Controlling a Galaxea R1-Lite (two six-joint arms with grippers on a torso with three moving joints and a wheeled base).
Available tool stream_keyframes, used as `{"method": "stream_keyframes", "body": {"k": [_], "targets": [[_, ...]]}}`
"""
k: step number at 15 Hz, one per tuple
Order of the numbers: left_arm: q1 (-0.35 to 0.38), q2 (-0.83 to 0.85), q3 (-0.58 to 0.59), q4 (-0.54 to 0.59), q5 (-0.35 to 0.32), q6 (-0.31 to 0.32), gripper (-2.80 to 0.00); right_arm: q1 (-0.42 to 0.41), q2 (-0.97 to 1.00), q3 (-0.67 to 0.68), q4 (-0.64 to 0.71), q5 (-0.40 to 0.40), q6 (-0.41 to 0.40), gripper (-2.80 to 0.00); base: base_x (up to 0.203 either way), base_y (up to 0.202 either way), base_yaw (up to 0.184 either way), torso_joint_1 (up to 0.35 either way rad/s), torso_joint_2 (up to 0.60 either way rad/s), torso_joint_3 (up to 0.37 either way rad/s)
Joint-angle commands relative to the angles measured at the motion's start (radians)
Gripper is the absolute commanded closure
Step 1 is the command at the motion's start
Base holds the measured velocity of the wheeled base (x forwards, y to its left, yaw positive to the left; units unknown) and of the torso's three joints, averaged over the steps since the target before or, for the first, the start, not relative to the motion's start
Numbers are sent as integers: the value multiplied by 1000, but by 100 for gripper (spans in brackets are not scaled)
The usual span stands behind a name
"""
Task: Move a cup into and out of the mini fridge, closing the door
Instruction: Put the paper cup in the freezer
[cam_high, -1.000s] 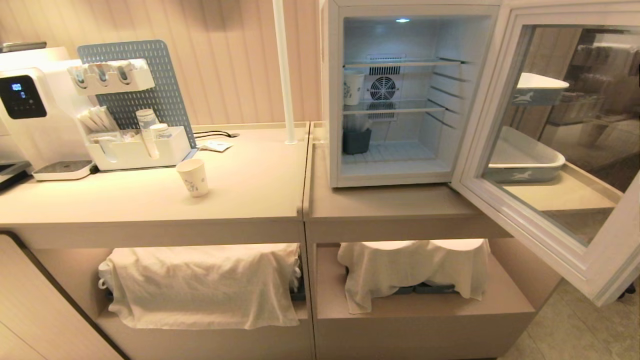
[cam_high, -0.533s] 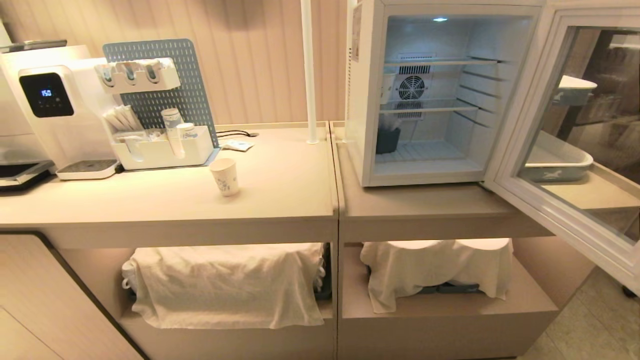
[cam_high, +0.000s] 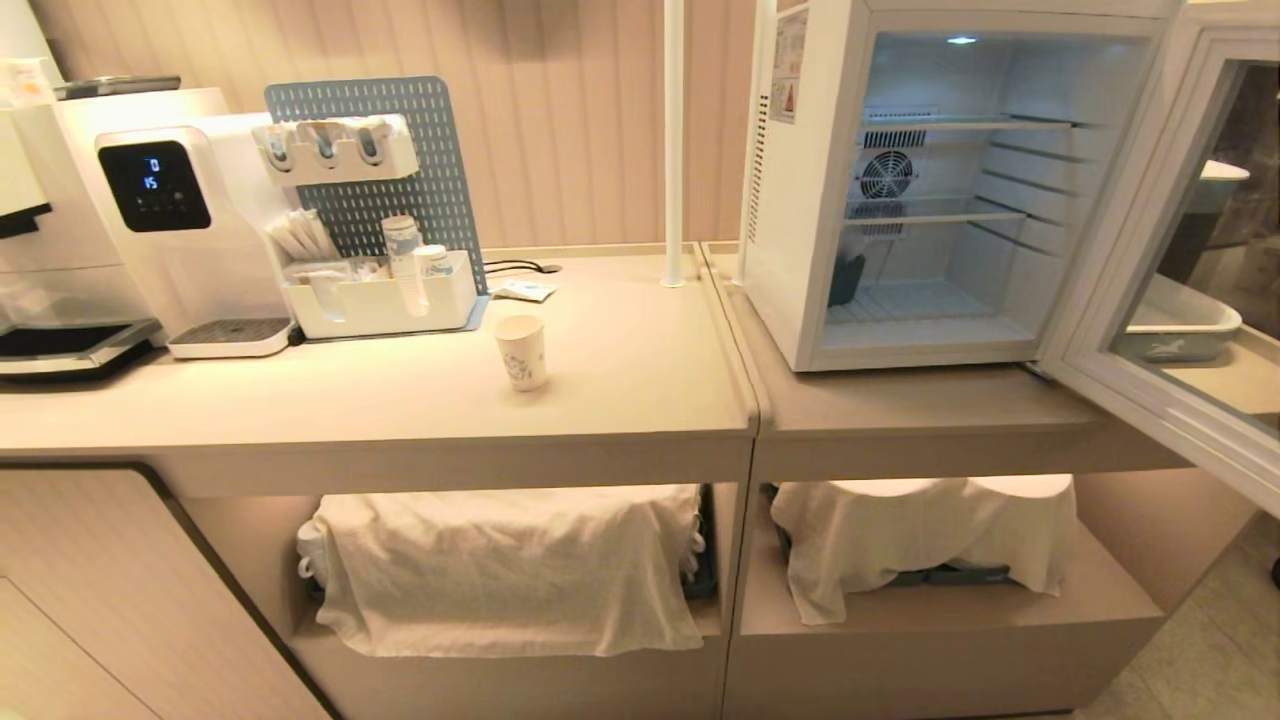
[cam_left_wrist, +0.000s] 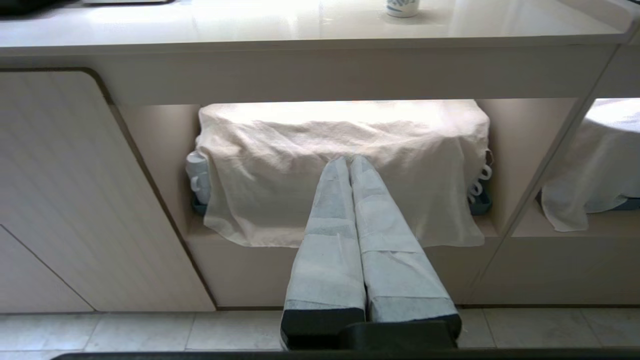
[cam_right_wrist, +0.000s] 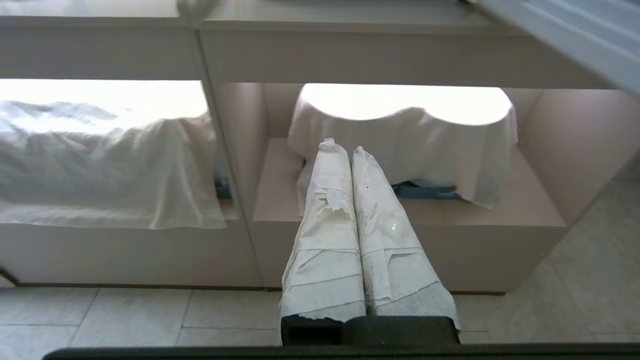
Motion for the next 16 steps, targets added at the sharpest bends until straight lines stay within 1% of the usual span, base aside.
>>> {"method": "stream_keyframes", "body": {"k": [1,16], "targets": [[0,1,0,0,0,0,0,0,0,0,0,1,1,0,0,186,2,4,2,-2],[0,1,0,0,0,0,0,0,0,0,0,1,1,0,0,190,0,2,3,2]]}}
